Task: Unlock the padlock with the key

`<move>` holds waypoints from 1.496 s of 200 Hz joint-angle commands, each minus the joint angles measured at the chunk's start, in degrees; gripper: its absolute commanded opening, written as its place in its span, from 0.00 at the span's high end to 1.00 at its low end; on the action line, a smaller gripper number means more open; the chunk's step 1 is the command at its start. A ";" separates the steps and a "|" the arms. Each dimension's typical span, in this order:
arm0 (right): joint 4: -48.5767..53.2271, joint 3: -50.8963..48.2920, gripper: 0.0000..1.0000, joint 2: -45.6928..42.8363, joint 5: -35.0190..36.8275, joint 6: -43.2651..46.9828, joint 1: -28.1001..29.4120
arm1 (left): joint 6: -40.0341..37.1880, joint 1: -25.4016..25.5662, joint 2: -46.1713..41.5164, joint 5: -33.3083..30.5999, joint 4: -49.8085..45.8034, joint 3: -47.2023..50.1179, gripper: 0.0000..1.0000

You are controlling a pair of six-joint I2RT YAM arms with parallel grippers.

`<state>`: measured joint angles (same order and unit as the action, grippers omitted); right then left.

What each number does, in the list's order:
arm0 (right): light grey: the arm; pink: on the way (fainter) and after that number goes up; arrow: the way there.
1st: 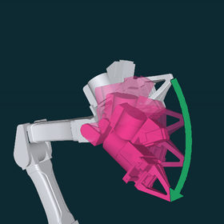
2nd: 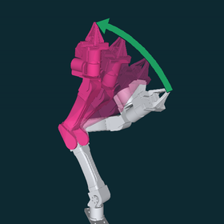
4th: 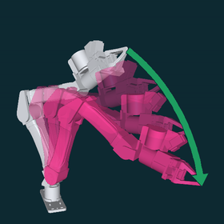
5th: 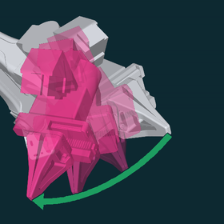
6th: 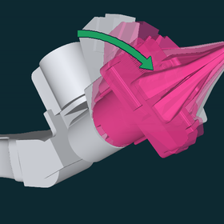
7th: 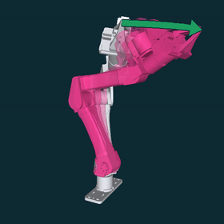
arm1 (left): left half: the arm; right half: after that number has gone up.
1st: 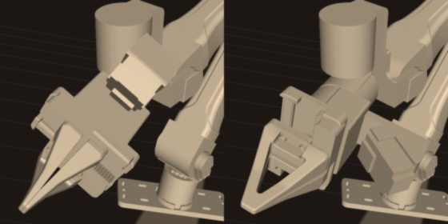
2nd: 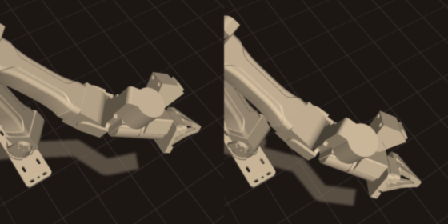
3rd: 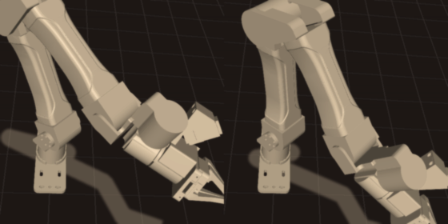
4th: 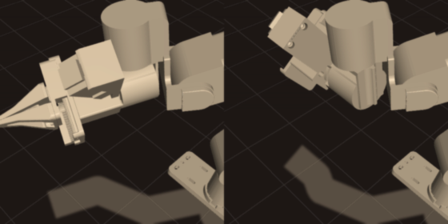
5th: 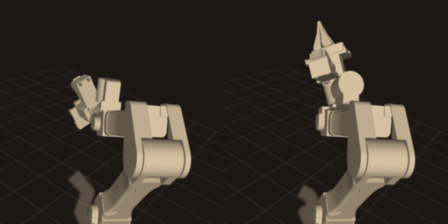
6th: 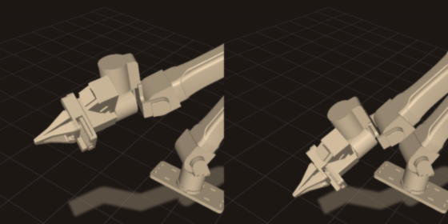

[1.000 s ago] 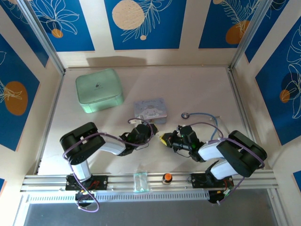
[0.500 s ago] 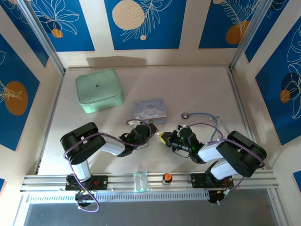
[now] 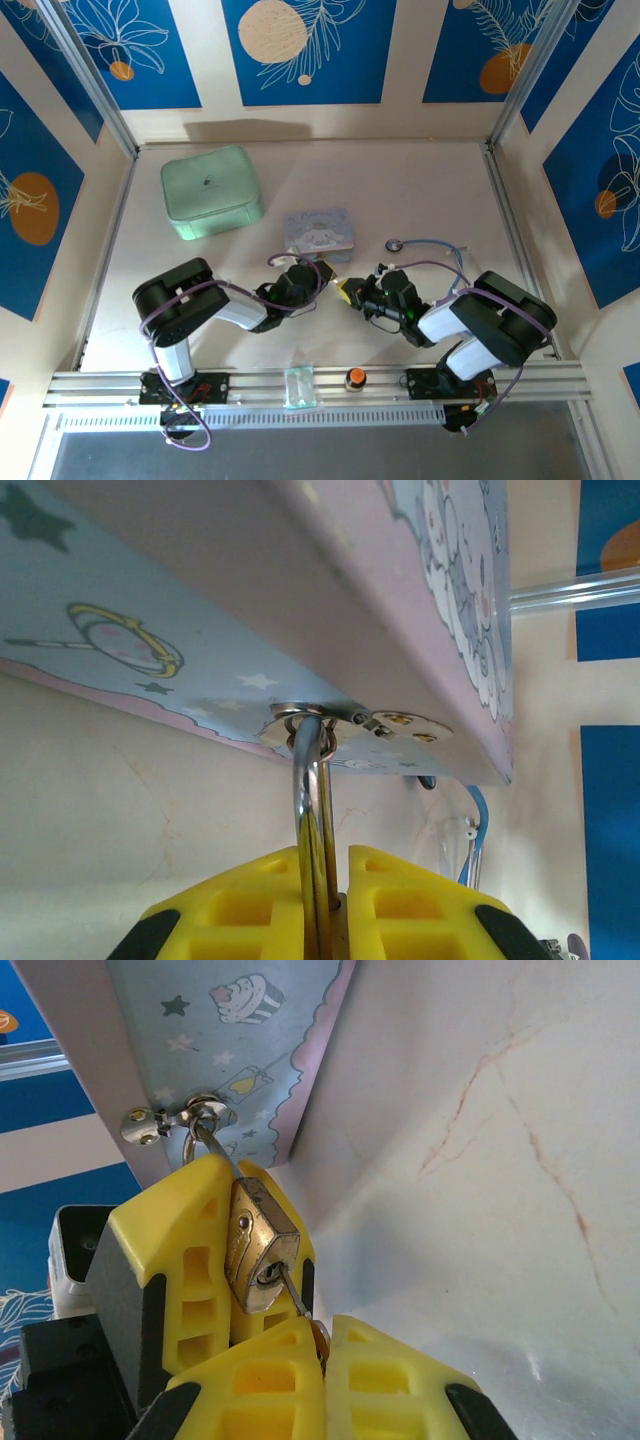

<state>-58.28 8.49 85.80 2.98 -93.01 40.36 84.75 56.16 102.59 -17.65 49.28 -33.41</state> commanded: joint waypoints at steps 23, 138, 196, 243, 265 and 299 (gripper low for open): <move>-2.70 1.09 1.00 -0.28 2.89 0.09 0.23 | 1.17 0.53 0.33 0.47 6.55 0.18 1.00; -0.70 0.45 1.00 -3.14 10.83 0.22 2.34 | 7.90 2.34 3.30 1.46 9.22 -1.57 1.00; 1.64 2.91 1.00 -2.94 11.77 1.72 4.20 | 10.33 3.56 4.54 0.37 11.43 -2.39 1.00; -15.22 7.25 1.00 10.53 -6.59 4.71 -0.81 | 12.00 4.56 5.34 1.48 14.49 -3.12 1.00; -21.99 6.72 1.00 17.14 -12.71 4.43 -3.51 | 11.87 4.57 4.58 1.33 14.98 -2.28 1.00; -18.78 6.27 0.97 16.17 -14.73 9.12 -3.80 | 11.23 4.45 4.05 0.67 15.30 -0.62 1.00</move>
<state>-74.48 12.45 102.35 -5.37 -88.44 35.73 94.50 57.23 108.18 -25.80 55.99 -33.80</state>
